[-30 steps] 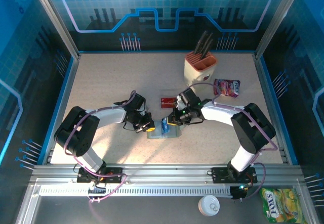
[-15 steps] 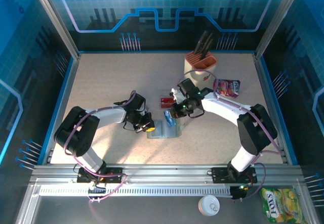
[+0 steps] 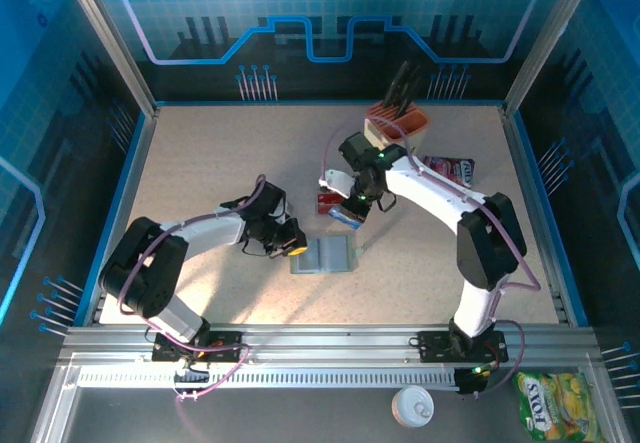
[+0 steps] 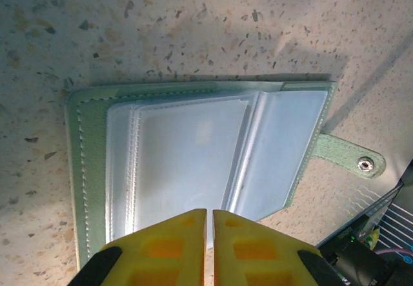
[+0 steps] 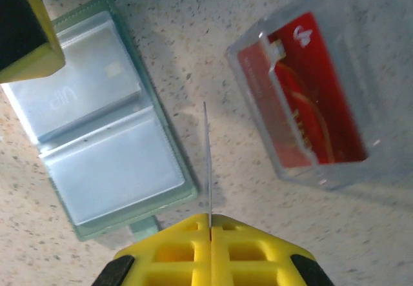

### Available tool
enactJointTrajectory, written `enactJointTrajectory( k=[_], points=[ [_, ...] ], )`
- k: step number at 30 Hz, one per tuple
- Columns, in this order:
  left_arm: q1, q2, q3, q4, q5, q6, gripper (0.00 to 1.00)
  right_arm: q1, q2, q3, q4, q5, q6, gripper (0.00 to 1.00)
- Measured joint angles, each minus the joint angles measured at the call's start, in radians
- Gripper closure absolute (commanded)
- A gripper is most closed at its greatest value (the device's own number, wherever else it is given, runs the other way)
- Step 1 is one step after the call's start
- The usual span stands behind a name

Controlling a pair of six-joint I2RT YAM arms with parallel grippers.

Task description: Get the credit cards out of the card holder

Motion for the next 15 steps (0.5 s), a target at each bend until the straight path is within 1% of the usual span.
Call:
enactJointTrajectory(
  k=[3,7,15],
  points=[
    [0.000,-0.011,0.000,-0.012,-0.009,0.002,0.87,-0.001,0.077,0.127,-0.060,0.004,-0.087,1.00],
    [0.000,-0.030,0.000,-0.034,-0.026,0.003,0.87,-0.004,0.169,0.286,-0.139,0.001,-0.164,1.00],
    [0.000,-0.041,0.037,-0.077,-0.047,0.003,0.87,-0.041,0.328,0.579,-0.252,-0.023,-0.236,1.00]
  ],
)
